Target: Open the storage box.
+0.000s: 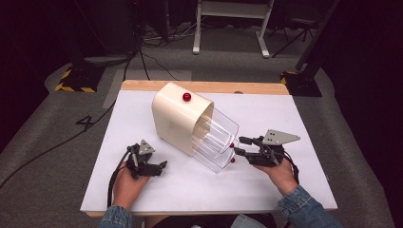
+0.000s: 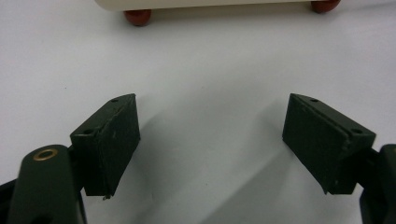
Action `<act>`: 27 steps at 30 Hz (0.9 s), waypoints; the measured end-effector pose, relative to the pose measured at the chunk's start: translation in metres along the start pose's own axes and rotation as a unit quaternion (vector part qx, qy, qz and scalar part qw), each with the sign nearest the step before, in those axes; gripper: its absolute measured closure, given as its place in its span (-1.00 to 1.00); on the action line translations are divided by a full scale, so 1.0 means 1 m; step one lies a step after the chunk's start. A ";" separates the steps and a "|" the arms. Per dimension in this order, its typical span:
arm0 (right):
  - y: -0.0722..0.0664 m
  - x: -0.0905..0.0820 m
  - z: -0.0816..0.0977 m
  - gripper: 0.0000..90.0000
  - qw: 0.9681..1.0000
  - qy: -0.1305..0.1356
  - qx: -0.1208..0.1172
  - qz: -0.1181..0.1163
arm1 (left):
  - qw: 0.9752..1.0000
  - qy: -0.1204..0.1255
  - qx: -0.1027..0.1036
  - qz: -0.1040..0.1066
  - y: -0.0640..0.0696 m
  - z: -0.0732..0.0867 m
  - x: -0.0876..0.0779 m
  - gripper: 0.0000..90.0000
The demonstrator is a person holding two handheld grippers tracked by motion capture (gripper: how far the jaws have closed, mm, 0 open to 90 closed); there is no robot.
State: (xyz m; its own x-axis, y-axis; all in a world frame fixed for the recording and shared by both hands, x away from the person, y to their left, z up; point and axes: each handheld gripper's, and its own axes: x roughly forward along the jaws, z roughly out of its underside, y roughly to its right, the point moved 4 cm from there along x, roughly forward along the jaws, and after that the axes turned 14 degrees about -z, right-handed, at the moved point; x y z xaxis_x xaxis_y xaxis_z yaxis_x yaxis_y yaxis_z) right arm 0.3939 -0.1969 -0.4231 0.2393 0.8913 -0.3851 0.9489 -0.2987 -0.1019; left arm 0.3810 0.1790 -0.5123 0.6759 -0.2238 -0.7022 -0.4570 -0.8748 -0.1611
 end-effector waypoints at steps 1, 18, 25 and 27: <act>0.000 -0.003 0.001 0.13 1.000 -0.002 0.000 0.002 | 1.000 0.000 0.000 0.000 0.000 0.000 0.000 -0.58; 0.009 -0.055 0.030 0.02 0.997 -0.035 0.042 0.047 | 1.000 0.000 -0.001 0.001 0.000 0.000 0.000 -0.58; 0.020 -0.072 0.042 -0.15 0.993 -0.056 0.077 0.064 | 1.000 0.000 0.000 0.000 0.000 0.000 0.000 -0.58; 0.024 -0.078 0.046 -0.19 0.992 -0.063 0.082 0.072 | 1.000 0.000 0.000 0.000 0.000 0.000 0.000 -0.58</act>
State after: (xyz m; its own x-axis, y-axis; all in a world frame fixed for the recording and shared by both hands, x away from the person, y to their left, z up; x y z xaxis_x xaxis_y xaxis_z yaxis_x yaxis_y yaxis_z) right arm 0.3884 -0.2890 -0.4380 0.3327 0.7891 -0.5164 0.8578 -0.4807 -0.1819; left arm 0.3811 0.1790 -0.5122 0.6751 -0.2242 -0.7028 -0.4571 -0.8749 -0.1601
